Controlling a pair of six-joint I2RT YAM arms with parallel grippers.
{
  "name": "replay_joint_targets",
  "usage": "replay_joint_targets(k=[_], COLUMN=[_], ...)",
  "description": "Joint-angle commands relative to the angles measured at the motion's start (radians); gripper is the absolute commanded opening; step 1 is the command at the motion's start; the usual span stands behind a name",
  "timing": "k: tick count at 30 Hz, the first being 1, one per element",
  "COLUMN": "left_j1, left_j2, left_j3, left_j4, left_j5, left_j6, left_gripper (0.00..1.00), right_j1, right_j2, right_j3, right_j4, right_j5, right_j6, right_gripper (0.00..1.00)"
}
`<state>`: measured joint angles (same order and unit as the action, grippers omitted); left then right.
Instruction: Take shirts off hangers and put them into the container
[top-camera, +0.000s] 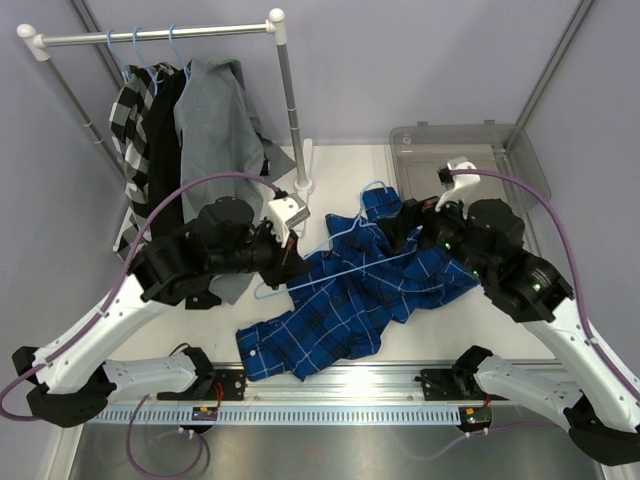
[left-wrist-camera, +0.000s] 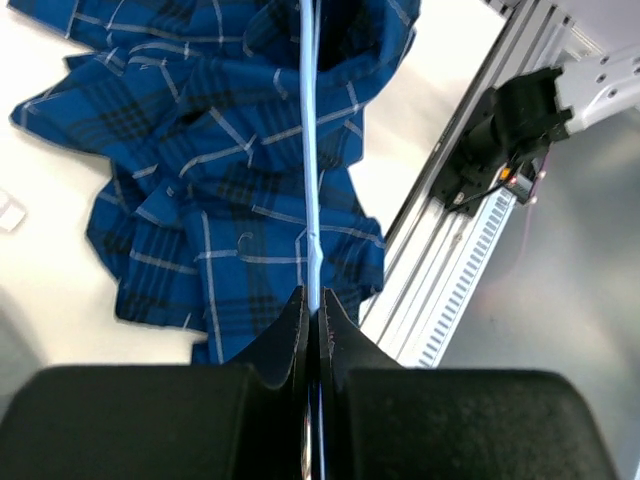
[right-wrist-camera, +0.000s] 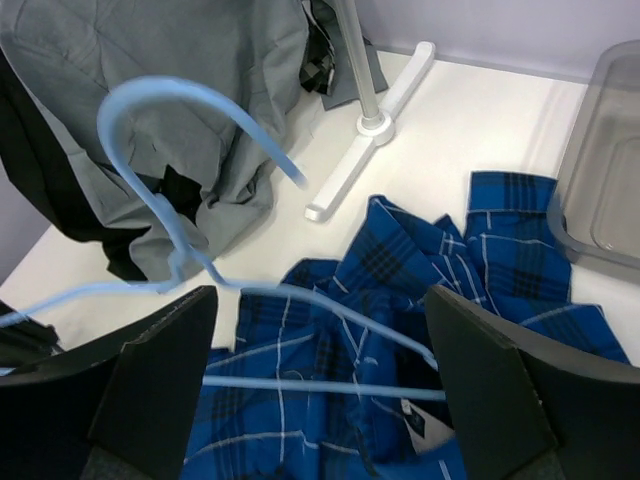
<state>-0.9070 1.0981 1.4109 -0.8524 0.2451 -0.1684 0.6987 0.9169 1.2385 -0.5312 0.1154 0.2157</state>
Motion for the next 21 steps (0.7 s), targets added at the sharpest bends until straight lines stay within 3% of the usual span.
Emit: replay_joint_targets(k=[1, 8, 15, 21], left_j1=[-0.001, -0.001, -0.001, -0.001], left_j2=[-0.096, -0.279, -0.331, -0.271], left_j3=[-0.059, -0.178, -0.032, 0.106], left_j4=[-0.037, -0.079, -0.097, -0.128], left_j5=[-0.050, -0.160, -0.606, -0.949], left_j6=[0.036, -0.003, -0.045, -0.013], left_gripper=[0.00, 0.00, 0.00, 0.00], right_j1=[0.005, 0.004, 0.004, 0.005], right_j2=[-0.081, -0.161, -0.150, -0.145], right_j3=[-0.017, -0.030, -0.030, -0.037], right_j4=[-0.068, -0.124, -0.119, -0.108], right_j5=[0.050, 0.078, 0.090, 0.109], right_j6=[0.028, 0.027, 0.033, 0.036], right_gripper=[0.98, 1.00, 0.99, 0.99])
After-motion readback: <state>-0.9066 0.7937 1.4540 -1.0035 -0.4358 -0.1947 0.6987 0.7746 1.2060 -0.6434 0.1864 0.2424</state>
